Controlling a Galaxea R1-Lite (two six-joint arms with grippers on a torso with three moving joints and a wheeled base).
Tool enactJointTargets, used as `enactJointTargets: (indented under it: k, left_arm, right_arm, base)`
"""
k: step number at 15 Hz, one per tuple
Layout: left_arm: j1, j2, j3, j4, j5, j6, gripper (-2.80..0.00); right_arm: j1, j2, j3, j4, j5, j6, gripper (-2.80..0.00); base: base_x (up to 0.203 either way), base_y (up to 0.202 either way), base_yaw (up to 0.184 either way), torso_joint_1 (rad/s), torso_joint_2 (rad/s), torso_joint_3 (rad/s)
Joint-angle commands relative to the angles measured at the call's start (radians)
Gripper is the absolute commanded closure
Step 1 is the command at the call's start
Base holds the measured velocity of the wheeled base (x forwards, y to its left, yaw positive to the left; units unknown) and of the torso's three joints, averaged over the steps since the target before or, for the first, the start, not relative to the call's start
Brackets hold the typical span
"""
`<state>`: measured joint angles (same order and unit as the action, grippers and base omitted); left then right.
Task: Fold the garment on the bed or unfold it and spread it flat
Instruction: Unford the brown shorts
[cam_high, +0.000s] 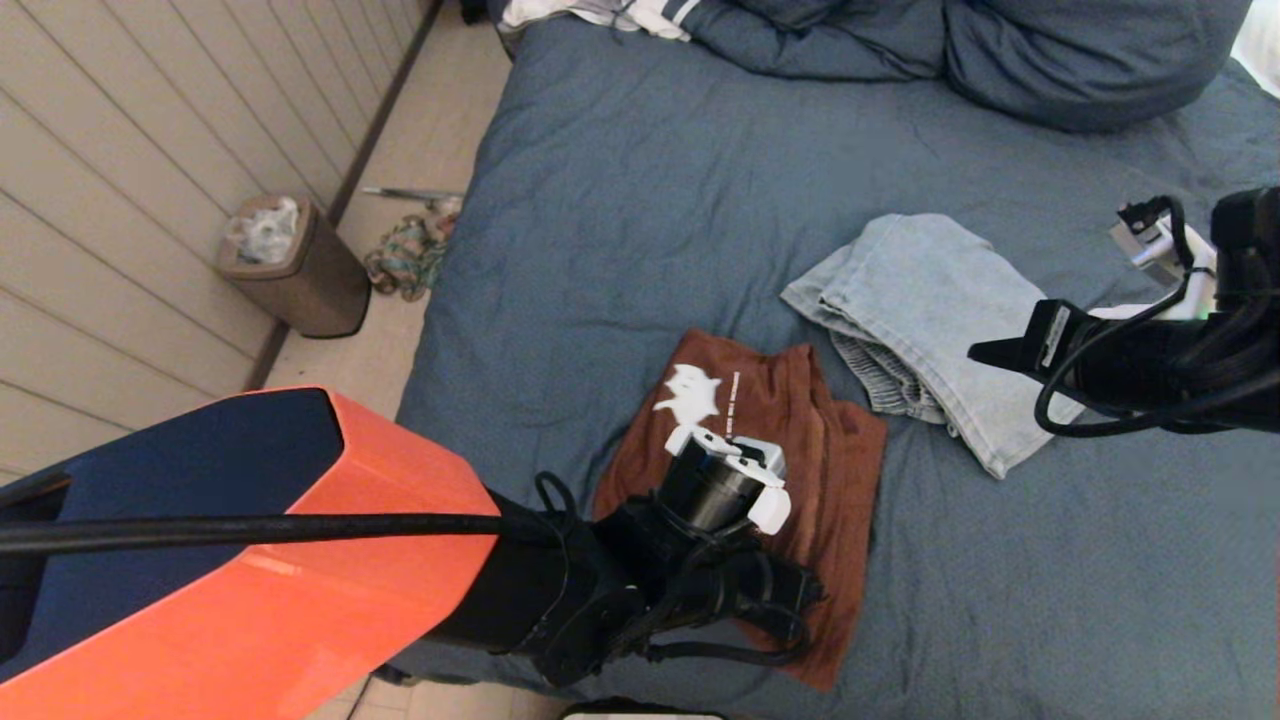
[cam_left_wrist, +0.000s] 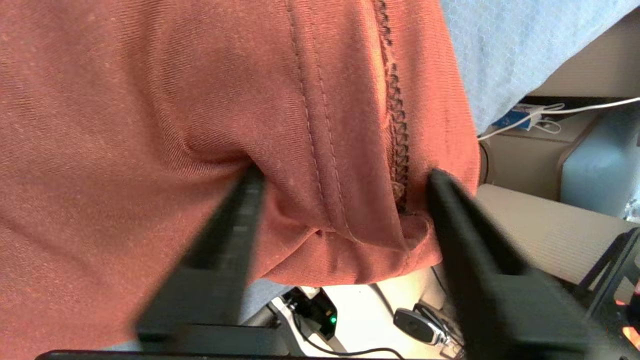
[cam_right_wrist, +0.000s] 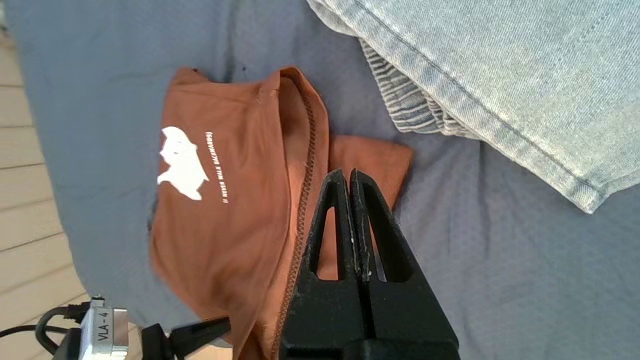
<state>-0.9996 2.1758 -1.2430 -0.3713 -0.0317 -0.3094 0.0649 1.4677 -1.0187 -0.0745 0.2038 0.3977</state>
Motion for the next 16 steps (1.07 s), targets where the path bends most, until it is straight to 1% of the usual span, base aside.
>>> enactJointTargets:
  k: [1,6,9,10,11,14,16]
  left_arm:
    - [0.006,-0.001,-0.003,-0.002,-0.001,-0.002,0.0]
    - [0.023,-0.029,0.002,-0.003,-0.001,-0.002,0.0]
    - [0.031,-0.142,0.023,-0.003,0.007,-0.005,0.0]
    - [0.048,-0.183,0.033,-0.003,0.018,-0.004,0.0]
    - [0.087,-0.219,0.042,-0.003,0.027,-0.004,0.0]
    - [0.249,-0.31,0.085,-0.003,0.028,-0.004,0.0]
    - [0.355,-0.366,0.157,-0.003,0.013,-0.008,0.0]
  right_arm:
    - [0.001,-0.012,0.009,-0.004,0.003,0.001,0.0]
    - [0.003,-0.009,0.019,-0.025,0.003,0.001,0.0]
    - [0.004,-0.006,0.029,-0.027,0.003,0.001,0.0]
    - [0.006,-0.007,0.031,-0.027,0.003,0.001,0.0]
    - [0.007,-0.009,0.034,-0.027,0.003,0.001,0.0]
    - [0.013,-0.013,0.045,-0.028,0.003,0.0,0.0]
    - [0.015,-0.017,0.053,-0.028,0.003,0.0,0.0]
  base:
    - [0.0,0.0,0.0,0.0,0.0,0.0]
    - [0.0,0.0,0.0,0.0,0.0,0.0]
    - [0.0,0.0,0.0,0.0,0.0,0.0]
    - [0.0,0.0,0.0,0.0,0.0,0.0]
    - [0.0,0.0,0.0,0.0,0.0,0.0]
    - [0.0,0.0,0.0,0.0,0.0,0.0]
    - [0.0,0.0,0.0,0.0,0.0,0.0]
